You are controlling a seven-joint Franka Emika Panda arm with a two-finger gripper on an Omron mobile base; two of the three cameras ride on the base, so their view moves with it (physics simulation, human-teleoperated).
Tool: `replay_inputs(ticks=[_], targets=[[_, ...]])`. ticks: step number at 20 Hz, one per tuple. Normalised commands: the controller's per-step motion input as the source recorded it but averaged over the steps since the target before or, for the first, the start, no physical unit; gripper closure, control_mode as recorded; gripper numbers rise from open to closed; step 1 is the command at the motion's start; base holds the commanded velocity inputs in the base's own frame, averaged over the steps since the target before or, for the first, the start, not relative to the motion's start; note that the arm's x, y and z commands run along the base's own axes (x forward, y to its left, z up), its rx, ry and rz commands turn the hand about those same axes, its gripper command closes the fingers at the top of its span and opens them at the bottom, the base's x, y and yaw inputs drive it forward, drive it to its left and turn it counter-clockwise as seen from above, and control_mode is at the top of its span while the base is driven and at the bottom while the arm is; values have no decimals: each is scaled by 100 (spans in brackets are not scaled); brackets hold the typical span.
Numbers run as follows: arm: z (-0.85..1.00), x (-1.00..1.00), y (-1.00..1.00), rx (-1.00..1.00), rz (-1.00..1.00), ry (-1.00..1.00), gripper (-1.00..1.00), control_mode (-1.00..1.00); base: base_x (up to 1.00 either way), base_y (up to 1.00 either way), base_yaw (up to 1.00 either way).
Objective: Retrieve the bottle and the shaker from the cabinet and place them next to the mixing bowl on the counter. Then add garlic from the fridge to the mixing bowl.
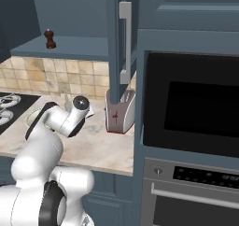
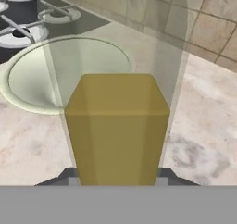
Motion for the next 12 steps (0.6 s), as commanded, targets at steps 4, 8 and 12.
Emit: replay_inputs(ticks=[4,8,12], targets=[[-38,0,19,3,0,0,100,-100,0,0,0],[-22,1,28,8,0,0,100,-100,0,0,0],[-3,4,4,11,2,0,100,-100,0,0,0]])
